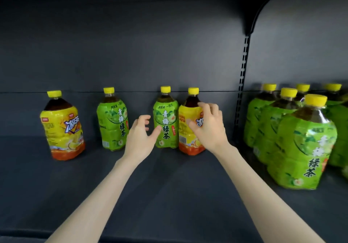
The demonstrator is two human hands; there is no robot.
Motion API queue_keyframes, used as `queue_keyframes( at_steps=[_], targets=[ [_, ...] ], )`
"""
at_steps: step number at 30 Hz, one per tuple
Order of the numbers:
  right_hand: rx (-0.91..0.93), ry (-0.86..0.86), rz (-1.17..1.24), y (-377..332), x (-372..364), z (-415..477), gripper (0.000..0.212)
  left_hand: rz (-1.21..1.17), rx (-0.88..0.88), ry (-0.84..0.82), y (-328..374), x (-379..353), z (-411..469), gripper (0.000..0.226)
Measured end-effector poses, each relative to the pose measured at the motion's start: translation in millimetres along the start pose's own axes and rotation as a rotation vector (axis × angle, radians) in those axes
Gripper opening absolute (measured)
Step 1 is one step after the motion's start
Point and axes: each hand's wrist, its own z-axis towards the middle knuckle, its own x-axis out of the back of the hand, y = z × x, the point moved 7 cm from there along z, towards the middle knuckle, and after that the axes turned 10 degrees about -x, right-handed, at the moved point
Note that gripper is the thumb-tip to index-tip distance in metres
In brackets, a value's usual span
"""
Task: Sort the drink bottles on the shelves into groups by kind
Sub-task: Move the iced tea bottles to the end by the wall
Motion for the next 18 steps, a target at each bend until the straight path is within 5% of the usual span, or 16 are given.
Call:
queue_keyframes(
  at_steps=[7,18],
  targets=[
    [-0.279,-0.043,0.209,18,-41,12,0.095,-0.183,0.029,-0.165,-39,-34,42,0.084],
    [-0.313,0.006,0.233,15,-42,0,0.093,-0.306,0.034,-0.215,-59,-48,47,0.060]
  ],
)
